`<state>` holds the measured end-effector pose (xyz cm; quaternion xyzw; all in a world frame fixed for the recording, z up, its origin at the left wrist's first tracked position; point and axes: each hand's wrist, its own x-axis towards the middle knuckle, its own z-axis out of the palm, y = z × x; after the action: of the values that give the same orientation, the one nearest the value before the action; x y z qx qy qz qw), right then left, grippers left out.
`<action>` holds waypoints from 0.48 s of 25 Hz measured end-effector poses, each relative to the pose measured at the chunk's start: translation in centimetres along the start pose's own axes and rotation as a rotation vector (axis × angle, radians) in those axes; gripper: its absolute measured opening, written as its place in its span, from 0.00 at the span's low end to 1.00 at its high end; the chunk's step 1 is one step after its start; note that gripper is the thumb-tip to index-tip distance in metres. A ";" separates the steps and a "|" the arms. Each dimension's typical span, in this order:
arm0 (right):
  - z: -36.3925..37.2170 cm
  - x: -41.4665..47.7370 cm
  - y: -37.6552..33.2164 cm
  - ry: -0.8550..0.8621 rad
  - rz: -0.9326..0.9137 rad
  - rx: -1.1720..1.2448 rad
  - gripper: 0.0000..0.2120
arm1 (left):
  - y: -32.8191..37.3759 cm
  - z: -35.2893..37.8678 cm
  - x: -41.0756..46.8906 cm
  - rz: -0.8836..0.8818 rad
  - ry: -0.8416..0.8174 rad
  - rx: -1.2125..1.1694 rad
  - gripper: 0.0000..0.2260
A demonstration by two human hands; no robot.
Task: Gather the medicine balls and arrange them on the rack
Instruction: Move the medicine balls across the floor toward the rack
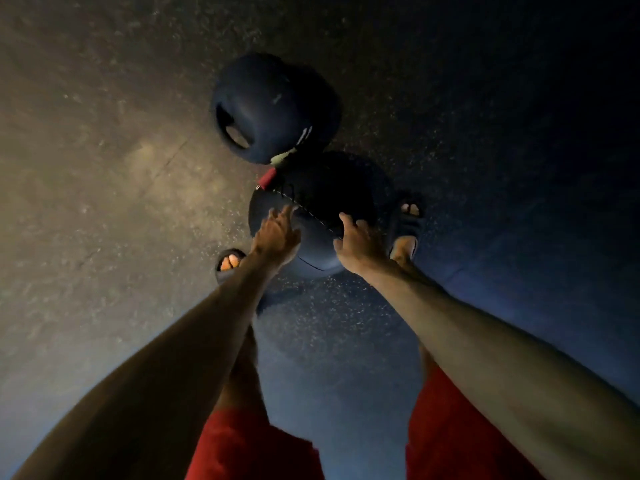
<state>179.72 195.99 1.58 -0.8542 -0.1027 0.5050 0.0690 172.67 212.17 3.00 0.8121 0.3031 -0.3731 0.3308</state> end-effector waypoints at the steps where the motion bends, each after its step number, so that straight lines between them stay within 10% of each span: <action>1: 1.4 0.0 -0.5 0.028 0.067 0.056 0.29 | -0.9 -0.6 1.0 0.063 -0.043 0.054 0.25; 12: 17.4 1.8 -6.9 0.257 0.393 0.572 0.48 | -7.4 -1.4 7.4 0.408 -0.163 0.426 0.36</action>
<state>164.57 203.34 -6.76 -0.8601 0.2182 0.4058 0.2191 171.78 219.42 -4.59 0.8746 0.0211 -0.4180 0.2446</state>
